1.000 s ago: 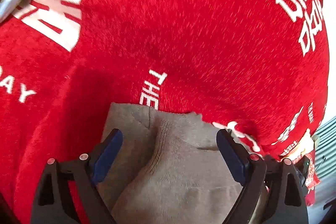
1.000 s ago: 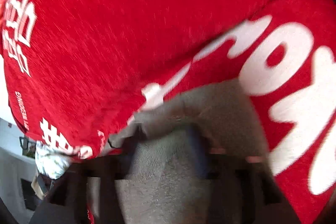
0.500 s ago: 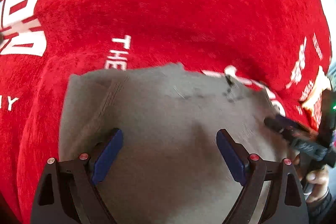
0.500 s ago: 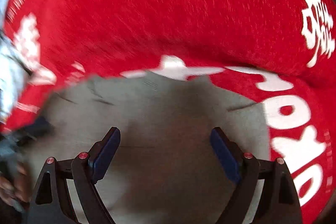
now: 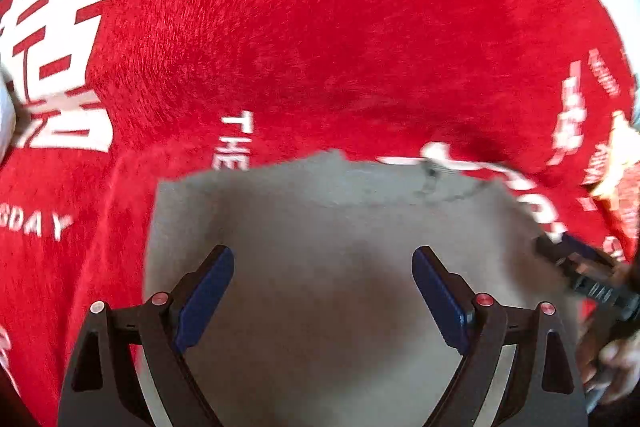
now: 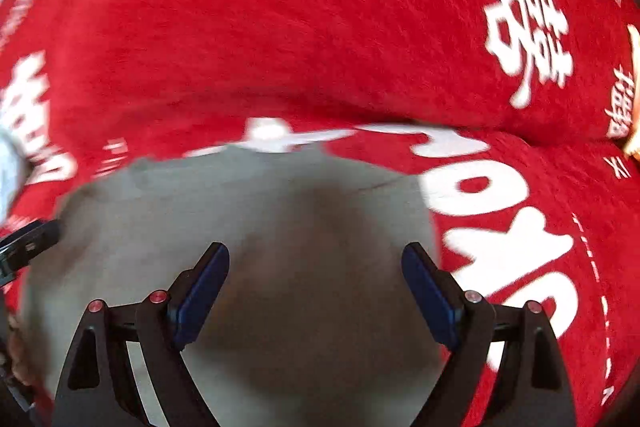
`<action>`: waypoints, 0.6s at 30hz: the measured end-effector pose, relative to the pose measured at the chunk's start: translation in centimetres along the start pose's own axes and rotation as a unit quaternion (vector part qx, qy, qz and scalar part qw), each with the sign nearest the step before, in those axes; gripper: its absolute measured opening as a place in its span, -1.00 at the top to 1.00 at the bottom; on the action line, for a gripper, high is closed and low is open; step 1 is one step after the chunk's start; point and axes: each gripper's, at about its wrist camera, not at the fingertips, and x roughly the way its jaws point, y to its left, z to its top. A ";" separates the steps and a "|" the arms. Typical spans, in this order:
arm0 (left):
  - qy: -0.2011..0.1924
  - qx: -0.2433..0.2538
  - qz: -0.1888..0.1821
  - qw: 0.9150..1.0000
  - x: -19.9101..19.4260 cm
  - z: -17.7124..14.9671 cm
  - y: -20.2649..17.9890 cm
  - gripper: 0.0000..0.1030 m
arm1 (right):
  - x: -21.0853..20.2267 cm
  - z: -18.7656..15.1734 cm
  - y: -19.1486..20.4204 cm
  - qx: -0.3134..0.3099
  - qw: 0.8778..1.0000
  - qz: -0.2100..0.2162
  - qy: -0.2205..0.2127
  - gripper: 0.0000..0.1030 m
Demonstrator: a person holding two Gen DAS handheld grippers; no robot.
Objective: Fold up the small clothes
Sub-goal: 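Open both grippers and release the folded sweater onto the bedspread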
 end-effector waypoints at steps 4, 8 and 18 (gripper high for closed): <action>0.005 0.029 0.026 0.999 -1.0 -3.9 -2.1 -0.78 | -0.7 -3.5 4.2 -0.084 0.996 0.017 0.018 -0.76; -0.001 0.035 0.067 0.997 -1.3 -6.0 -0.4 -0.78 | -0.5 -5.2 3.0 -0.083 0.996 0.002 0.012 -0.75; 0.004 -0.023 0.012 1.000 -5.0 -8.7 -1.0 -0.78 | -5.5 -7.9 1.7 -0.043 0.999 -0.007 -0.002 -0.78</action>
